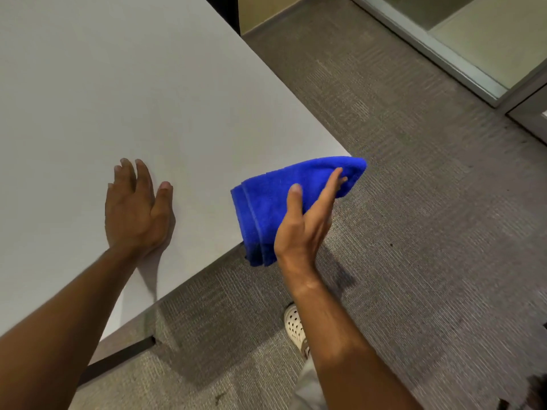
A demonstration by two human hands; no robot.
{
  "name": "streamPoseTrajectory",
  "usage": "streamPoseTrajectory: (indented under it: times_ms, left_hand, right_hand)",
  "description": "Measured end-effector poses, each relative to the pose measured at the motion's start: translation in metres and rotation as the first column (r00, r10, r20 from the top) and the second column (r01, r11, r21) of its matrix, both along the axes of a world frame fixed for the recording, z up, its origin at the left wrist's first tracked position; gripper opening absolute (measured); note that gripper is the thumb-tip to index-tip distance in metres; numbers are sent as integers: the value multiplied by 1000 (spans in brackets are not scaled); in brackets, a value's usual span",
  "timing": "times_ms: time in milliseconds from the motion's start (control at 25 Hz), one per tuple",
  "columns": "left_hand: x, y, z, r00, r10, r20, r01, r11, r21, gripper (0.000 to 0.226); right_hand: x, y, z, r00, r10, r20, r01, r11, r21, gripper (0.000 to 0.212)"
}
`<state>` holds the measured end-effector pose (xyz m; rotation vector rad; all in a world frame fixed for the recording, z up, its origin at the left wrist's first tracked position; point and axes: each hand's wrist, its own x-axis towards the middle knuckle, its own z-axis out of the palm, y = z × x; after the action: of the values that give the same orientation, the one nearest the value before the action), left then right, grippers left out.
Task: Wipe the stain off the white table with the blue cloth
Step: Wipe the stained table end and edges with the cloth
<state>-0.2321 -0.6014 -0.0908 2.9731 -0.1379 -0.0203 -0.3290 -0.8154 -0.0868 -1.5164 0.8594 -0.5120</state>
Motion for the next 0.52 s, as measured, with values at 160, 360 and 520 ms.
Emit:
streamPoseTrajectory:
  times_ms: [160,360,520]
  left_hand:
    - [-15,2,-4,1000,-5,21,4,1000,18,76]
    - [-2,6,-12,995,-10,97,8,1000,28,74]
    - [-1,7,-15,997,10,83,-13,999,41,73]
  right_hand:
    - [29,-3,2,993,-38,-109,24,992,-122,68]
    - [29,15,-15,994,-69,-82,46,967,-252,63]
    - [7,49,-23,999,31,-7,-32,975,-219,60]
